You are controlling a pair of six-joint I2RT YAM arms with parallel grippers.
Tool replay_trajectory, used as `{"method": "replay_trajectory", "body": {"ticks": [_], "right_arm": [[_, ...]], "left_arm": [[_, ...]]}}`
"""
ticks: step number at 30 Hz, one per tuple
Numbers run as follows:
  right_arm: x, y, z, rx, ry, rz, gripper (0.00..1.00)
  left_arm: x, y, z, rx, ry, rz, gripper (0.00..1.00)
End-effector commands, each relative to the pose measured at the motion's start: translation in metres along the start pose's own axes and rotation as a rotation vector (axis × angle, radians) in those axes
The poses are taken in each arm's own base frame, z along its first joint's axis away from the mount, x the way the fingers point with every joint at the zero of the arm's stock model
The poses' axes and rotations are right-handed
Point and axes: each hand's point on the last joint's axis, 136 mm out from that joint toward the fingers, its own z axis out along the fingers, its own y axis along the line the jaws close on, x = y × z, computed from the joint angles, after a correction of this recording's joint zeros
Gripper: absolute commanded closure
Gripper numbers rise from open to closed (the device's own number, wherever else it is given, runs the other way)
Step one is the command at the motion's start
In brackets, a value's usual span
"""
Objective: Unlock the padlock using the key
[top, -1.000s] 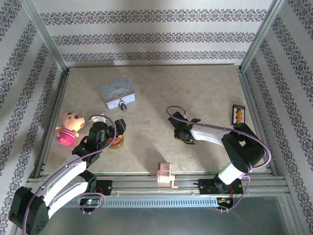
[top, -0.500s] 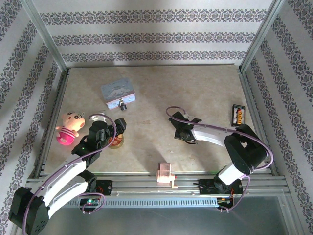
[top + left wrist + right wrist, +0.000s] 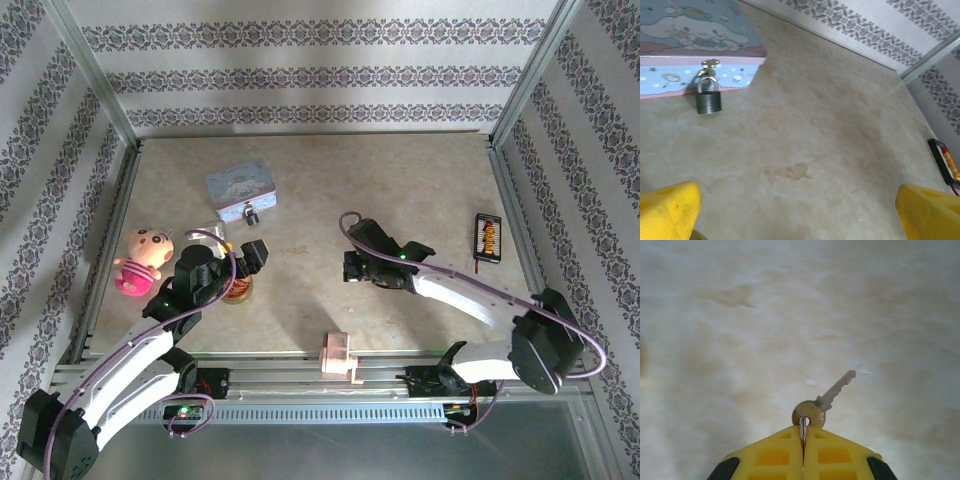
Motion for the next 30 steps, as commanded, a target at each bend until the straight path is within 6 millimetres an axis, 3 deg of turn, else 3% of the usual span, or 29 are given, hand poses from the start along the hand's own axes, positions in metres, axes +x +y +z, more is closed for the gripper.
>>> {"method": "replay_trajectory", "body": {"ticks": [1, 7, 11, 15, 19, 25, 30], "right_arm": [[-0.016, 0.055, -0.031, -0.316, -0.007, 0.027, 1.00], [-0.021, 0.099, -0.069, -0.590, 0.010, -0.012, 1.00], [-0.015, 0.114, -0.074, -0.699, 0.049, -0.014, 1.00], [-0.023, 0.135, -0.085, -0.878, 0.066, 0.060, 1.00], [-0.039, 0.148, -0.098, -0.974, 0.081, 0.140, 1.00], [-0.049, 0.162, -0.113, -1.034, 0.102, 0.181, 1.00], [-0.045, 0.162, -0.111, -1.024, 0.116, 0.201, 1.00]], "left_arm": [[-0.001, -0.022, -0.001, 0.115, -0.006, 0.074, 0.01], [-0.003, -0.044, 0.000, 0.219, 0.019, 0.088, 0.06], [-0.004, -0.064, 0.000, 0.325, 0.029, 0.099, 0.09], [0.003, -0.078, 0.000, 0.420, 0.041, 0.177, 0.12], [0.007, -0.088, -0.002, 0.510, -0.009, 0.233, 0.21], [0.012, -0.103, -0.007, 0.569, -0.065, 0.417, 0.25], [0.006, -0.119, -0.024, 0.639, -0.299, 0.668, 0.29]]}}
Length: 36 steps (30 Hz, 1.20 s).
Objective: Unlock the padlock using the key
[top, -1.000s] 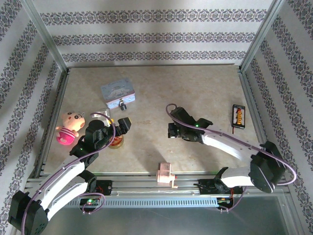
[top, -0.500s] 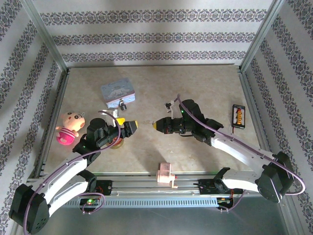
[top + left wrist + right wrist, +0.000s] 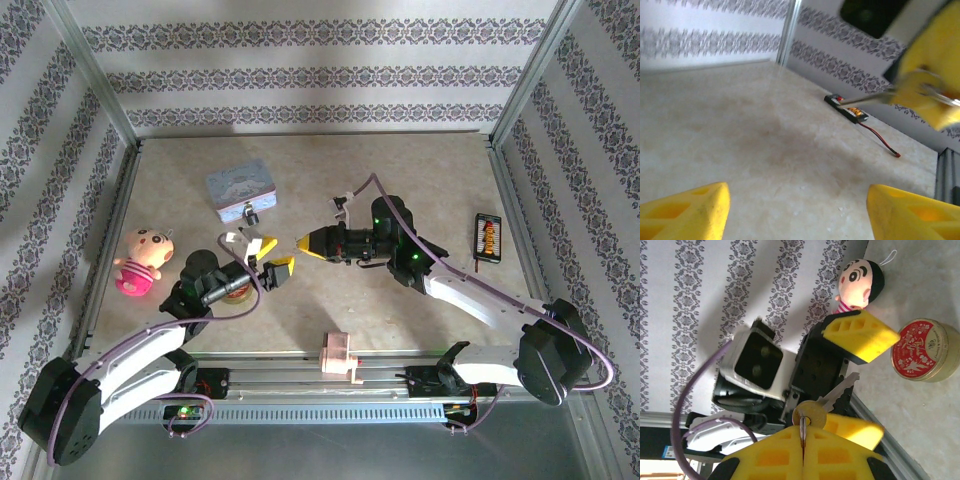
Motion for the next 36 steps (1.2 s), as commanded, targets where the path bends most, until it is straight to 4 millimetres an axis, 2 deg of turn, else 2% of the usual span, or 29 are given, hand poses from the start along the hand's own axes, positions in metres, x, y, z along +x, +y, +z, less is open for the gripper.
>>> {"method": "replay_trajectory", "body": {"ticks": [1, 3, 12, 19, 21, 22, 28, 32, 36], "right_arm": [[0.001, 0.019, 0.002, -0.053, 0.013, -0.007, 1.00], [0.002, 0.018, 0.002, -0.051, 0.012, -0.001, 1.00], [0.009, 0.015, 0.004, -0.040, 0.020, 0.013, 1.00], [0.012, 0.011, 0.003, -0.024, 0.024, 0.021, 1.00], [0.012, 0.009, 0.002, -0.017, 0.021, 0.021, 1.00], [0.013, 0.009, 0.002, -0.015, 0.020, 0.022, 1.00], [0.012, 0.007, 0.003, -0.010, 0.021, 0.024, 1.00], [0.011, 0.005, 0.005, -0.006, 0.025, 0.028, 1.00], [0.011, 0.004, 0.006, -0.005, 0.029, 0.031, 1.00]], "left_arm": [[-0.033, -0.018, -0.006, 0.042, -0.199, 0.294, 0.32], [-0.038, -0.018, -0.005, 0.034, -0.227, 0.344, 0.36], [-0.054, -0.015, 0.011, 0.023, -0.282, 0.449, 0.38], [-0.056, -0.017, 0.018, 0.040, -0.270, 0.507, 0.39], [-0.058, -0.019, 0.018, 0.043, -0.268, 0.520, 0.48], [-0.058, -0.020, 0.017, 0.052, -0.262, 0.526, 0.49], [-0.055, -0.029, 0.015, 0.097, -0.238, 0.549, 0.49], [-0.051, -0.028, 0.017, 0.099, -0.210, 0.557, 0.54], [-0.049, -0.028, 0.018, 0.104, -0.201, 0.563, 0.55]]}}
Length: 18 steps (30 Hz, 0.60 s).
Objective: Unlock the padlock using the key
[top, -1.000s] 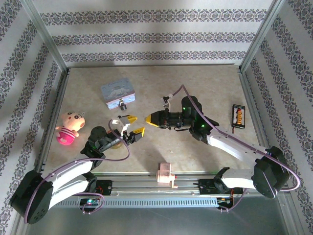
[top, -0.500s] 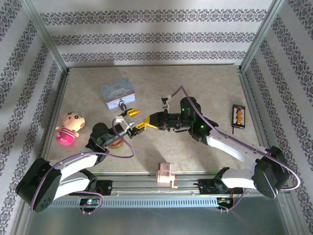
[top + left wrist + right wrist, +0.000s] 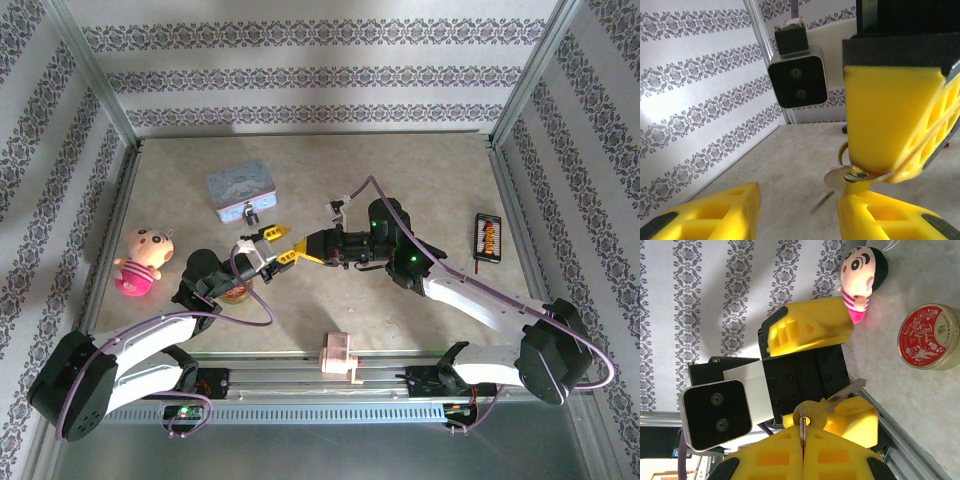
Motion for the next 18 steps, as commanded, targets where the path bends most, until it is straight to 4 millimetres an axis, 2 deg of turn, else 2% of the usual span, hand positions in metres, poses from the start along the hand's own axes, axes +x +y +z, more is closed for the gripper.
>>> {"method": "replay_trajectory", "body": {"ticks": [1, 5, 18], "right_arm": [[0.0011, 0.0015, 0.0016, -0.004, 0.003, -0.012, 1.00], [0.0010, 0.0030, 0.0011, -0.006, 0.004, -0.011, 1.00], [0.0025, 0.0020, -0.0010, 0.001, -0.001, -0.006, 1.00]], "left_arm": [[-0.0119, -0.0049, 0.0041, 0.036, -0.021, 0.037, 0.55], [-0.0049, -0.0050, 0.0051, 0.036, 0.004, 0.052, 0.54], [-0.0044, -0.0024, 0.0110, 0.037, 0.005, 0.064, 0.56]]}}
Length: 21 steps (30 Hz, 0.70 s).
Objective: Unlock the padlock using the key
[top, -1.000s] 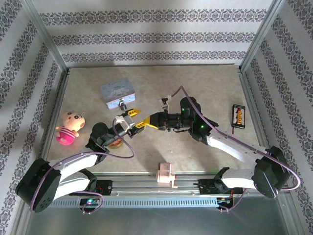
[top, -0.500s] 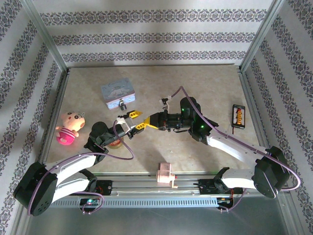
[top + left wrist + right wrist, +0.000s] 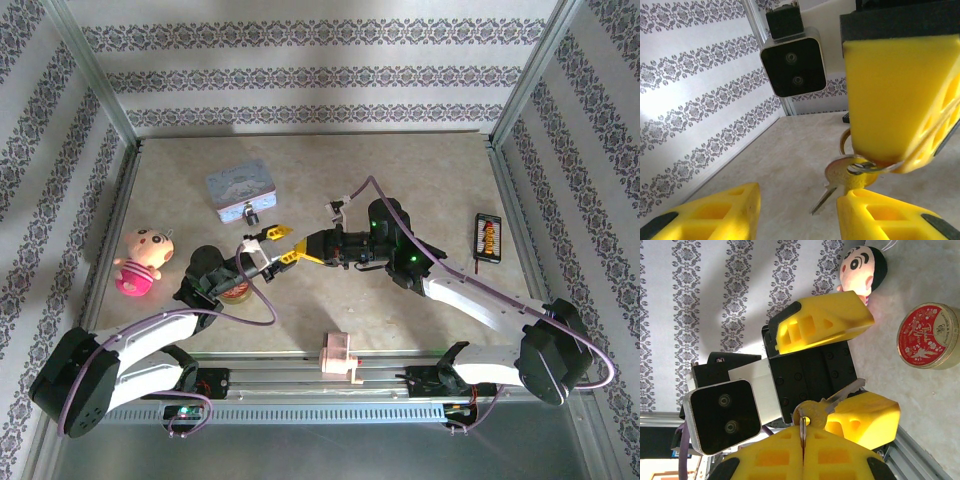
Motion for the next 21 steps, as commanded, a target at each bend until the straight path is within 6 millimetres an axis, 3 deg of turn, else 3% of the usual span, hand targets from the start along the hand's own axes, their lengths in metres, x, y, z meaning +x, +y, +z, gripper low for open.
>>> {"method": "replay_trajectory", "body": {"ticks": [1, 15, 21], "right_arm": [[0.003, 0.003, -0.001, 0.000, -0.003, -0.009, 1.00], [-0.002, -0.002, -0.005, 0.014, -0.019, 0.000, 1.00], [-0.005, -0.005, -0.010, 0.020, -0.033, 0.002, 0.99]], "left_arm": [[-0.012, -0.002, 0.006, 0.025, -0.031, 0.032, 0.57], [-0.012, -0.006, 0.002, 0.041, -0.017, 0.032, 0.83], [-0.006, -0.011, -0.005, 0.050, 0.020, 0.025, 1.00]]}}
